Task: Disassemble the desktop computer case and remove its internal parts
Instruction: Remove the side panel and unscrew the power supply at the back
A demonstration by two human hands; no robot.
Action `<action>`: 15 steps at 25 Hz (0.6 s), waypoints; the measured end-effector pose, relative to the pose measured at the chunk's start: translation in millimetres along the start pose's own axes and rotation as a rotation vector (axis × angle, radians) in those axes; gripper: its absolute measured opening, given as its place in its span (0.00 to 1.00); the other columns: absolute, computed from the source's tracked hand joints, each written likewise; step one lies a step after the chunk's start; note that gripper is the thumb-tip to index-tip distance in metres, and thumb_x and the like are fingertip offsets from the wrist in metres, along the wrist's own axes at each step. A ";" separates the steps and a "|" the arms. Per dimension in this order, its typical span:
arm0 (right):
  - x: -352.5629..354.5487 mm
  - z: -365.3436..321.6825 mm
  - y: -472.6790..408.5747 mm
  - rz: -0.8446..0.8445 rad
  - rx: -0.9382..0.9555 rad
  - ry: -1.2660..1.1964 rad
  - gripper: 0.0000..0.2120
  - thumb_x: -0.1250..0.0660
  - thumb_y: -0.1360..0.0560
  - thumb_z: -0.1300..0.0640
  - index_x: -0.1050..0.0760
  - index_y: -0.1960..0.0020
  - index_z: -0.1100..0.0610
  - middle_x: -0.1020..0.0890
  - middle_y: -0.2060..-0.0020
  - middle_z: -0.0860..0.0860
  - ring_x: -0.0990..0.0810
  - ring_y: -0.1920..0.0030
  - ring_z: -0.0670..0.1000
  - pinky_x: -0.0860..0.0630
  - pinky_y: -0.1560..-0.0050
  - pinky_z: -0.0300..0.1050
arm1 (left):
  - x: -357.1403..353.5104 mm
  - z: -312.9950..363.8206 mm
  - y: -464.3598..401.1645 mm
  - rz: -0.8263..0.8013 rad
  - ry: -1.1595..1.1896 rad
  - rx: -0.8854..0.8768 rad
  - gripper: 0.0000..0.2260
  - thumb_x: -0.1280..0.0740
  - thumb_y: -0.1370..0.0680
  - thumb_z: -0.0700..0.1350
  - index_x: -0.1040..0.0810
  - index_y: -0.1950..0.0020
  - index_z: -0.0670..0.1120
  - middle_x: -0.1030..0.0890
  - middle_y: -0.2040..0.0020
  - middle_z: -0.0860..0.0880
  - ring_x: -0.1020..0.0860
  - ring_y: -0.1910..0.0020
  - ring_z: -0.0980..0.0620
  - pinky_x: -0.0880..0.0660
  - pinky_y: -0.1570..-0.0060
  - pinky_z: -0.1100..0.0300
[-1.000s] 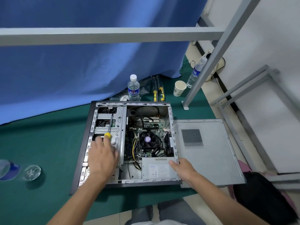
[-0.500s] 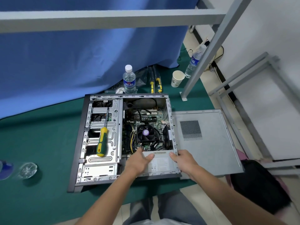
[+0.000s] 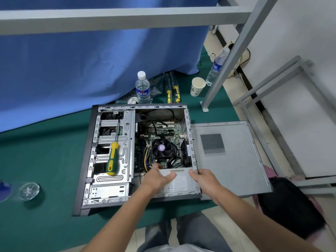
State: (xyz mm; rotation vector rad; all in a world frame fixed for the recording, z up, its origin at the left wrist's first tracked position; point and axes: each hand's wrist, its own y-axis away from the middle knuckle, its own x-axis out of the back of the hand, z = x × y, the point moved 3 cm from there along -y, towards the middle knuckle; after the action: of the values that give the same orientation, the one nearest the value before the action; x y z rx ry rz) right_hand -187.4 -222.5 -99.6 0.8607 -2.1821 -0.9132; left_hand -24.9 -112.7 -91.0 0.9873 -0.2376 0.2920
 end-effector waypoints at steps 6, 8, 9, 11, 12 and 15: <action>-6.1 -0.9 -7.3 0.007 -0.021 0.072 0.20 0.42 0.18 0.44 0.24 0.40 0.60 0.17 0.49 0.52 0.18 0.48 0.53 0.23 0.41 0.54 | -3.2 0.7 2.1 0.110 -0.041 -0.005 0.27 0.29 0.26 0.61 0.29 0.34 0.48 0.21 0.58 0.55 0.22 0.59 0.57 0.27 0.59 0.61; -4.7 -1.6 -9.4 -0.022 -0.032 0.040 0.20 0.42 0.18 0.45 0.24 0.40 0.61 0.17 0.48 0.53 0.18 0.47 0.54 0.23 0.40 0.54 | 3.6 -2.5 -1.9 0.133 -0.073 0.002 0.25 0.29 0.26 0.62 0.28 0.35 0.50 0.21 0.54 0.55 0.22 0.53 0.54 0.25 0.49 0.58; -5.2 -0.3 -9.7 -0.038 -0.035 0.018 0.21 0.41 0.18 0.45 0.25 0.39 0.62 0.17 0.47 0.54 0.19 0.45 0.55 0.24 0.38 0.55 | 7.8 -4.5 -2.2 0.132 -0.091 0.002 0.25 0.30 0.26 0.62 0.28 0.35 0.50 0.20 0.50 0.54 0.22 0.51 0.53 0.25 0.47 0.58; -5.4 2.3 -11.0 -0.051 -0.051 -0.020 0.21 0.40 0.18 0.45 0.26 0.38 0.62 0.18 0.44 0.55 0.20 0.43 0.56 0.27 0.36 0.56 | 14.7 -5.7 -3.4 0.122 -0.108 -0.012 0.26 0.30 0.26 0.62 0.28 0.34 0.50 0.20 0.42 0.51 0.24 0.50 0.54 0.29 0.48 0.61; -4.9 2.2 -11.7 -0.058 -0.053 -0.034 0.20 0.40 0.18 0.45 0.25 0.40 0.61 0.17 0.46 0.54 0.19 0.45 0.54 0.25 0.38 0.54 | 17.0 -6.1 -4.6 0.121 -0.131 -0.023 0.28 0.31 0.25 0.62 0.29 0.31 0.49 0.21 0.39 0.50 0.25 0.49 0.53 0.30 0.49 0.61; -1.4 2.1 -12.0 -0.097 -0.057 -0.099 0.11 0.38 0.19 0.47 0.23 0.51 0.54 0.15 0.57 0.45 0.20 0.57 0.41 0.26 0.54 0.40 | 18.1 -5.7 -6.1 0.126 -0.170 -0.020 0.33 0.33 0.24 0.63 0.35 0.25 0.48 0.25 0.32 0.49 0.26 0.36 0.48 0.30 0.39 0.58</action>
State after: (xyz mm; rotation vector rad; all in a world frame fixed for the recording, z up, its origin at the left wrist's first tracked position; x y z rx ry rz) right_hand -184.3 -227.3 -110.4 0.9184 -2.2022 -1.0808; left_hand -5.4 -108.6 -92.9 0.9798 -0.4584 0.3201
